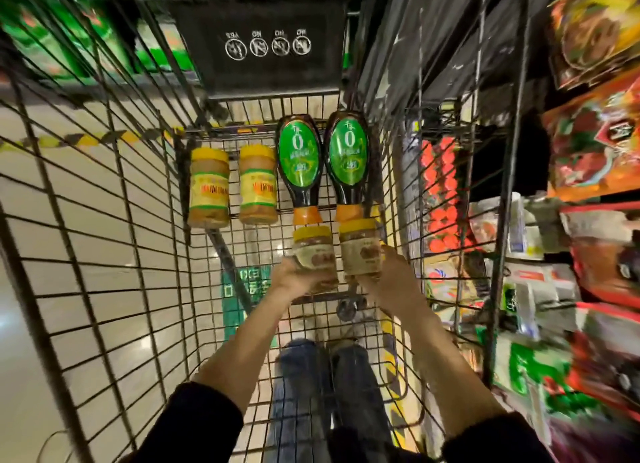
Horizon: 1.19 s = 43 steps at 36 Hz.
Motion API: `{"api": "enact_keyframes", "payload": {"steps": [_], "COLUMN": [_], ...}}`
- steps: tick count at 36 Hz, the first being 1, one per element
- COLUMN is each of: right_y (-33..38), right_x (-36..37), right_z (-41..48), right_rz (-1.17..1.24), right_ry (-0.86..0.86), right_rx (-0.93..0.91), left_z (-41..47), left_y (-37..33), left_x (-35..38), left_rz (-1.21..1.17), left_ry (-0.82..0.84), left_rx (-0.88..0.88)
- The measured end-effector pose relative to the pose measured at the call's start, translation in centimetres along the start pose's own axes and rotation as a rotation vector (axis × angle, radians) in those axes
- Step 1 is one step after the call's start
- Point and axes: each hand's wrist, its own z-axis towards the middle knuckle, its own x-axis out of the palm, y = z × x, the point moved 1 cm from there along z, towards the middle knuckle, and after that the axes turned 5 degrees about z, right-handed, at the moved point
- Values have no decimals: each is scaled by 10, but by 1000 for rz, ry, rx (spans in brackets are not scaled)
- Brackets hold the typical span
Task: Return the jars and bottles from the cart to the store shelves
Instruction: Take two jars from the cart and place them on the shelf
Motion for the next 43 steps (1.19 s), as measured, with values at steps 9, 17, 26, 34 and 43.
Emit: {"api": "enact_keyframes", "payload": {"steps": [9, 17, 26, 34, 43], "right_y": [-3, 0, -5, -6, 10], "right_x": [-1, 3, 18, 30, 31], "right_z": [12, 26, 30, 42, 24], "right_rz": [123, 184, 397, 443, 812], "right_ry": [6, -13, 83, 78, 76], "right_rx": [159, 242, 307, 394, 446], "left_z": [-99, -143, -160, -167, -186], "left_y": [-43, -47, -44, -40, -44], "left_x": [-52, -91, -110, -117, -119], "left_rz": [-99, 22, 20, 25, -30], "left_ry": [164, 200, 171, 131, 73], "left_rx": [63, 152, 235, 239, 234]}}
